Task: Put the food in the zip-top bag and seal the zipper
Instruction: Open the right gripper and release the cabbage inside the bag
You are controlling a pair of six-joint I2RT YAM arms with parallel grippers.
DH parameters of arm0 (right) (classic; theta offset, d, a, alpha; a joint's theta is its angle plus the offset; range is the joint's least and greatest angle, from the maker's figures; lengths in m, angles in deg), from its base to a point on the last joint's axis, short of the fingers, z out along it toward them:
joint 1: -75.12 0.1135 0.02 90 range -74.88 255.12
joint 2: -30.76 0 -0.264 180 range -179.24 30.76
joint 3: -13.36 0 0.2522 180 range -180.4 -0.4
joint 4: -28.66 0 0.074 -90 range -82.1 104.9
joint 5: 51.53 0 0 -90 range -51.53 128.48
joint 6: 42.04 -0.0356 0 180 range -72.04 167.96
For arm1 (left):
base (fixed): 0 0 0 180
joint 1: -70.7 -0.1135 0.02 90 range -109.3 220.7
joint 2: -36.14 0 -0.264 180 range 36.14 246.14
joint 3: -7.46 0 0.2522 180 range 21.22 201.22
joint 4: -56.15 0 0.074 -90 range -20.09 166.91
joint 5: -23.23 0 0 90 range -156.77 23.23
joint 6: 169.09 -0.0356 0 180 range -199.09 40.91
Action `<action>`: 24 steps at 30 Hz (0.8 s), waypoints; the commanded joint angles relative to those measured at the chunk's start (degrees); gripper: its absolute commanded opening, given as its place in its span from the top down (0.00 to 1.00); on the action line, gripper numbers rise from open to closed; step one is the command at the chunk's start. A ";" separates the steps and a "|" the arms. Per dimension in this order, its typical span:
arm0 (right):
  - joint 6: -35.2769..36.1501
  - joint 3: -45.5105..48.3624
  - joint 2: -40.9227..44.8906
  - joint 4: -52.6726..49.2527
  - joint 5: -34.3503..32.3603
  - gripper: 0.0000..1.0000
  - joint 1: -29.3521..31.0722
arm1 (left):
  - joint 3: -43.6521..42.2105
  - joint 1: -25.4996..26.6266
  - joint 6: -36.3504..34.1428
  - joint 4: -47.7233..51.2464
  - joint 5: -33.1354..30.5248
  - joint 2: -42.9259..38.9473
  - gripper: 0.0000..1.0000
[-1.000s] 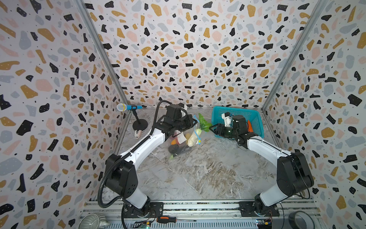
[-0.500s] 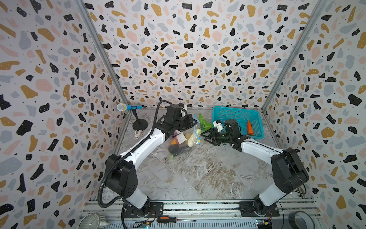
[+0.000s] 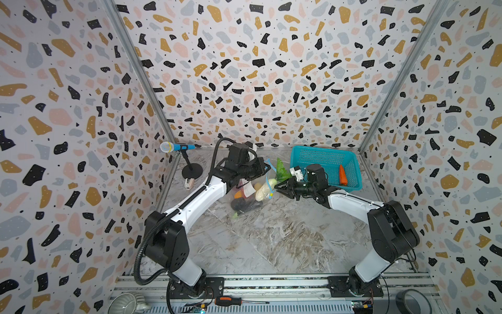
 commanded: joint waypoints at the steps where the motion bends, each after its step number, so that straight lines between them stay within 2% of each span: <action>1: 1.04 -2.55 2.23 0.93 -0.55 0.81 0.30 | 0.94 -0.39 -0.45 -1.57 0.56 -1.50 1.00; 10: 4.67 -7.30 2.96 -1.88 -1.53 1.00 1.05 | 1.72 -0.85 -0.33 -1.08 -0.21 -2.37 1.00; 24: 12.88 -19.71 1.44 -11.03 -5.29 1.00 3.44 | 2.60 -4.28 -0.10 -0.49 -3.37 -5.85 1.00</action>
